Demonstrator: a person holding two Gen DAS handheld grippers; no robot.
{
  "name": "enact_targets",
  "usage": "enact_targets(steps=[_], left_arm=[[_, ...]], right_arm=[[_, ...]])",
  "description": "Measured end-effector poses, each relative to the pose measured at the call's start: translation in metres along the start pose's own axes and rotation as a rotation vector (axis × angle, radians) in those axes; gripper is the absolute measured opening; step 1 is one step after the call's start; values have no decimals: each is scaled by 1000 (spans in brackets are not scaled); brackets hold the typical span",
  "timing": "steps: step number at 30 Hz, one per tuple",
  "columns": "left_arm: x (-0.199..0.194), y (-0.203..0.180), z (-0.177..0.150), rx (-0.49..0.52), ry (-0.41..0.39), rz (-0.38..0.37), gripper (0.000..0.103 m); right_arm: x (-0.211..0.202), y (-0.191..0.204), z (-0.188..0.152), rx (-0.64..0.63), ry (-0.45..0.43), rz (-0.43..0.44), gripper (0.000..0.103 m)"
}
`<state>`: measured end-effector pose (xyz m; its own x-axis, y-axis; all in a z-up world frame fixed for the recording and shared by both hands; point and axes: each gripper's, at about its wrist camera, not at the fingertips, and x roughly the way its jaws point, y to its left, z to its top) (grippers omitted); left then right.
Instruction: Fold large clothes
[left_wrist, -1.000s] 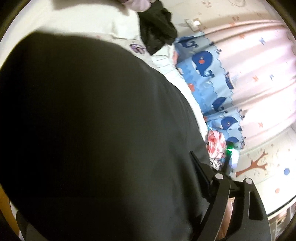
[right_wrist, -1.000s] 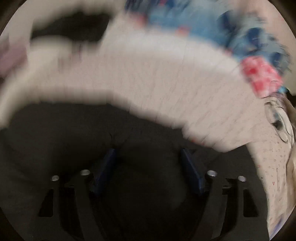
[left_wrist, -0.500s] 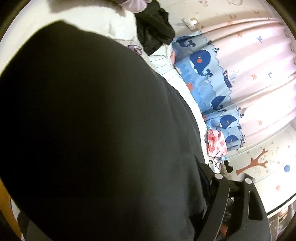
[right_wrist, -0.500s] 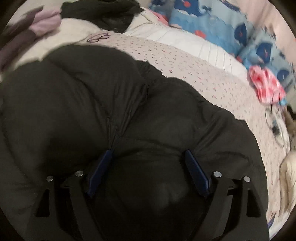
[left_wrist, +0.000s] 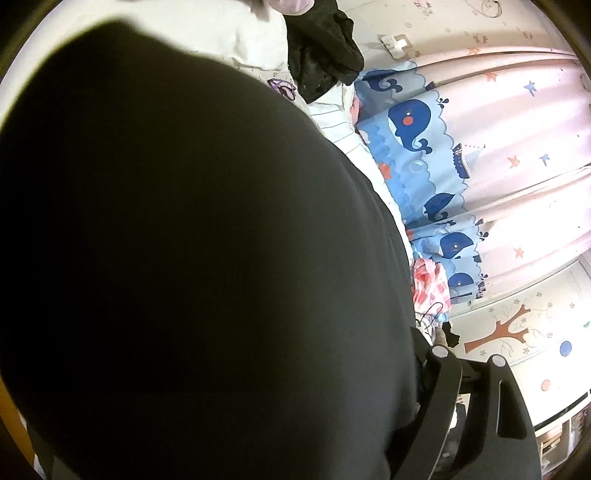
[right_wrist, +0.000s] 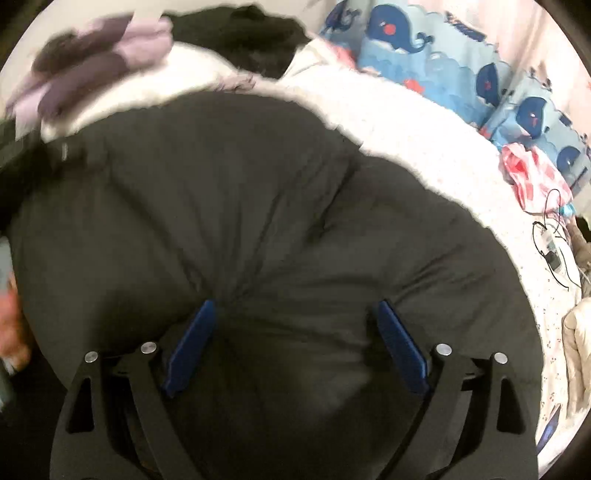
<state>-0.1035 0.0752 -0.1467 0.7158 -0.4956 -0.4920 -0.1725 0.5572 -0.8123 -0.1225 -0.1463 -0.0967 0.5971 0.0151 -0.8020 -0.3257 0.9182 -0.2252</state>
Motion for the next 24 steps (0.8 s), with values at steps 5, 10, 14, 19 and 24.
enact_targets(steps=[5,10,14,19,24], left_arm=[[-1,-2,-5,-20,-35,-65,82],[-2,-24,-9,76,-44,-85,77],[-8,-61,-23,206,-57,-100,75],[-20,-58,5,265,-28,-89,74],[-44,-87,-15,411,-6,-151,74]], right_arm=[[-19,-10,4,76,-76,-1,86],[13,9,-8,25,-18,-9,89],[5,-2,3,17,31,6,89],[13,5,-6,-1,19,30,90],[36,-22,5,52,107,158,92]])
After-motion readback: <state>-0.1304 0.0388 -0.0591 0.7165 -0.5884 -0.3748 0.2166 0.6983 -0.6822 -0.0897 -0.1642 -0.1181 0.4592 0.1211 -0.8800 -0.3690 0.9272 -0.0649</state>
